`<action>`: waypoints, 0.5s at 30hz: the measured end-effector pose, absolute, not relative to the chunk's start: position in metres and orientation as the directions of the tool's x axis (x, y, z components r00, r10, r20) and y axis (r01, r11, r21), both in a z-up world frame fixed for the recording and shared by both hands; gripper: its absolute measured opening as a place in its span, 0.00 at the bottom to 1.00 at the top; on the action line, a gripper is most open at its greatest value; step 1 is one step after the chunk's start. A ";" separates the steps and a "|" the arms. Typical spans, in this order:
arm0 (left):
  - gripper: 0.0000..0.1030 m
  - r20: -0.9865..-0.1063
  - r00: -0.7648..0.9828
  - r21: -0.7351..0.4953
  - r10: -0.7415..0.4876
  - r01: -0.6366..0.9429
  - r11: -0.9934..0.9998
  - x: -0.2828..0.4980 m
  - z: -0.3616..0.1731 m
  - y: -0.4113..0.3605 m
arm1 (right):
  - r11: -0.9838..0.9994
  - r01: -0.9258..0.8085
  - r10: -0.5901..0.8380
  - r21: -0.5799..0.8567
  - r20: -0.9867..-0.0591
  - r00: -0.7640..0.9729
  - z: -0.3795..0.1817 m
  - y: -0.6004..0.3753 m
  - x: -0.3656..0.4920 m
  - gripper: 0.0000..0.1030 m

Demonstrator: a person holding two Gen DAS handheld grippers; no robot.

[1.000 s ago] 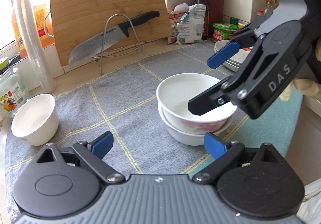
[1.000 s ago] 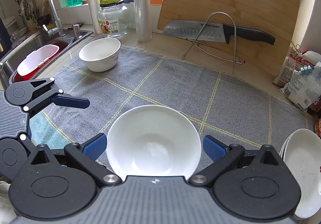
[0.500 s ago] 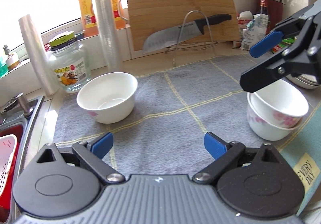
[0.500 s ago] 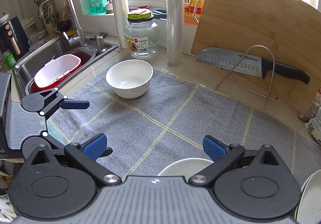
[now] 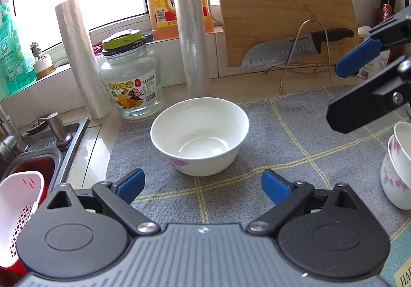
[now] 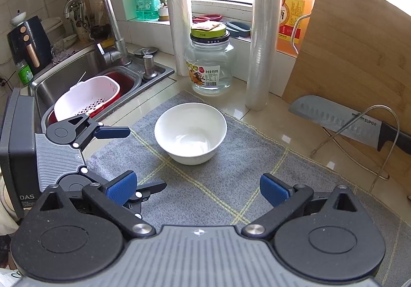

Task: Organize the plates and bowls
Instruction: 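Move the right gripper to the third flowered bowl and grasp its rim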

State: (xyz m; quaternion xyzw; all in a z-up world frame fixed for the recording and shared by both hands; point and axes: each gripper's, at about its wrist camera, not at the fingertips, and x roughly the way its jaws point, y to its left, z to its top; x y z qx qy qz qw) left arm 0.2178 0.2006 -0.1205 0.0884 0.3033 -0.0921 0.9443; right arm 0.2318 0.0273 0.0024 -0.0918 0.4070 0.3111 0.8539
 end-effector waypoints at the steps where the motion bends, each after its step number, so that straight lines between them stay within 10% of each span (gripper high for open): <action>1: 0.94 -0.591 0.798 0.110 -0.120 0.227 0.968 0.221 -0.121 0.202 | 0.788 -0.608 0.457 0.099 -0.755 0.470 0.001 0.031 0.237 1.00; 15: 0.94 -0.622 0.769 0.077 -0.146 0.246 0.966 0.259 -0.143 0.208 | 0.769 -0.624 0.459 0.140 -0.800 0.386 -0.024 0.065 0.300 1.00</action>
